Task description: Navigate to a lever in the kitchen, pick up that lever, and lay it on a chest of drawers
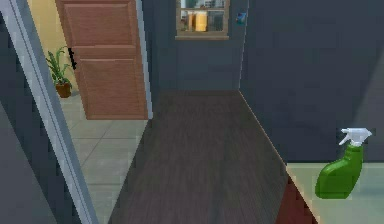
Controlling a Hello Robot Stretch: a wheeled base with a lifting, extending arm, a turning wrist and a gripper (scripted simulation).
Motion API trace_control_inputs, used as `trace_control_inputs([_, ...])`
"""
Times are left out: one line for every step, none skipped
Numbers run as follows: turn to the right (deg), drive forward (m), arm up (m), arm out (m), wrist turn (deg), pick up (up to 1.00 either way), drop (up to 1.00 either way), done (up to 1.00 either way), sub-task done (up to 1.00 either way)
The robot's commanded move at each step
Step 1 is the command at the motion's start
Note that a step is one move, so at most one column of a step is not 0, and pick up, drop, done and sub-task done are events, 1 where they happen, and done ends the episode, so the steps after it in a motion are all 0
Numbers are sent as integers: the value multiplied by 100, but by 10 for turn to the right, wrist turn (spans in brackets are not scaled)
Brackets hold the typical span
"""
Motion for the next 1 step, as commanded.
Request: trace_control_inputs([0, 0, 0, 0, 450, 0, 0, 0, 0])
